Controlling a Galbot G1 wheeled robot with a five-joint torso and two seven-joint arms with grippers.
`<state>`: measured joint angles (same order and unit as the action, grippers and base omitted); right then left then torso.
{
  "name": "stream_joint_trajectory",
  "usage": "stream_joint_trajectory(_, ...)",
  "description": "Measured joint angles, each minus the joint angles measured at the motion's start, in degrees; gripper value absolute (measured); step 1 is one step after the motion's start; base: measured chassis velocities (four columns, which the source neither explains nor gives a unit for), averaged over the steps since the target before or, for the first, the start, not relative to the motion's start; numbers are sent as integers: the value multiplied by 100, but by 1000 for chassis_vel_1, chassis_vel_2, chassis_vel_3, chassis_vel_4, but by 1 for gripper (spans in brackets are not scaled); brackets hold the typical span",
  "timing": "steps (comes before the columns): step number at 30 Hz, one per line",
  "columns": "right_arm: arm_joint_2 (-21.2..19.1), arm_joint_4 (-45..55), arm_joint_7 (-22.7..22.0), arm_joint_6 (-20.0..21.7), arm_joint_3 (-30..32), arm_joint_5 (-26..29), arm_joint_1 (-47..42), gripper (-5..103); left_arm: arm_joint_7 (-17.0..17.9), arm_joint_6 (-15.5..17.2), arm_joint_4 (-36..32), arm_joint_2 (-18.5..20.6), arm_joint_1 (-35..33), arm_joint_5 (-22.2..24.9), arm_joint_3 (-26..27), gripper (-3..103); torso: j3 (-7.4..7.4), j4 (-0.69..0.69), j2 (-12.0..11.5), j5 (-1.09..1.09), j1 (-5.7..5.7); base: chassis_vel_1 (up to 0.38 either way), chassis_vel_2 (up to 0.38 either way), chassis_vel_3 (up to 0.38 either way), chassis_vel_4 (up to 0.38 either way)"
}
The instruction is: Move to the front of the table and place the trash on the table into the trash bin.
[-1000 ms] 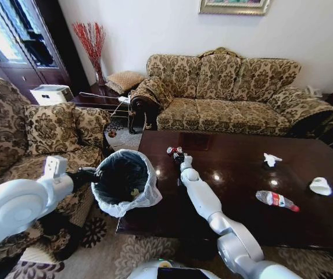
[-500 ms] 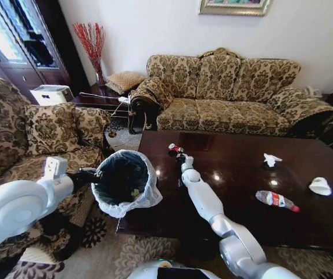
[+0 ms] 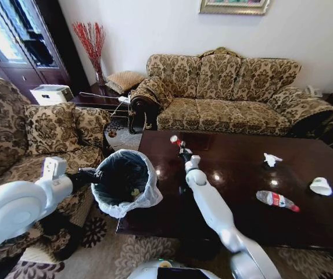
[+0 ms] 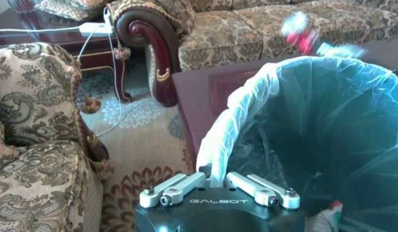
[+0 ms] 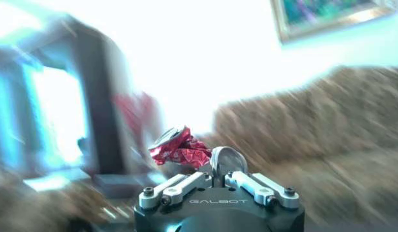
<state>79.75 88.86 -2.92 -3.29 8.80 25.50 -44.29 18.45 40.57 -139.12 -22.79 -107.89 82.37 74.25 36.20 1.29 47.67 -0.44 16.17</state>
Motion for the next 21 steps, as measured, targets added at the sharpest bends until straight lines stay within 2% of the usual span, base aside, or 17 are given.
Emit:
stream_joint_trajectory(4, -514, 2110, 637, 48, -134, 965, -630, 2, 41, 25, 61, 149, 1, 59, 2, 0, 0, 1, 0, 0, 0, 0, 0, 0, 0)
stream_joint_trajectory(6, -602, 2418, 740, 104, -169, 1148, -719, 2, 53, 32, 69, 172, 1, 73, 5, 0, -1, -1, 0, -1, 0, 0, 0, 0, 0)
stream_joint_trajectory(7, -815, 3158, 978, 288, -303, 1636, -965, 2, 75, 42, 77, 193, 1, 92, 6, 0, -1, 0, 0, -1, 0, 0, 0, 0, 0)
stream_joint_trajectory(8, -815, 3158, 978, 288, -303, 1636, -965, 2, 75, 42, 77, 193, 1, 92, 6, 0, -1, 0, 0, -1, 0, 0, 0, 0, 0)
stream_joint_trajectory(10, -966, 3798, 1099, 566, -466, 2085, -1174, 2, 98, 46, 77, 197, 2, 96, -4, 0, -1, 0, 0, 0, -1, 0, 0, 0, 0)
stream_joint_trajectory(11, -966, 3798, 1099, 566, -466, 2085, -1174, 2, 98, 46, 77, 197, 2, 96, -4, 0, -1, 0, 0, 0, -1, 0, 0, 0, 0)
stream_joint_trajectory(12, -1022, 4140, 1134, 721, -609, 2307, -1282, 2, 102, 48, 66, 191, 2, 98, -12, 0, -1, 1, 1, -1, 0, 0, 0, 0, 0)
stream_joint_trajectory(14, -1083, 4487, 1139, 914, -850, 2470, -1403, 2, 102, 51, 46, 184, 3, 100, -16, 0, -1, 2, 1, -1, -1, 0, 0, 0, 0)
stream_joint_trajectory(18, -1238, 4756, 1141, 1061, -1271, 2431, -1567, 2, 106, 61, 32, 179, 0, 118, 16, 0, -1, 2, 0, -1, 0, 0, 0, 0, 0)
stream_joint_trajectory(21, -1397, 4784, 1195, 1043, -1523, 1950, -1825, 2, 111, 78, 31, 143, -10, 158, 95, 0, -1, 1, 0, 0, 0, 0, 0, 0, 0)
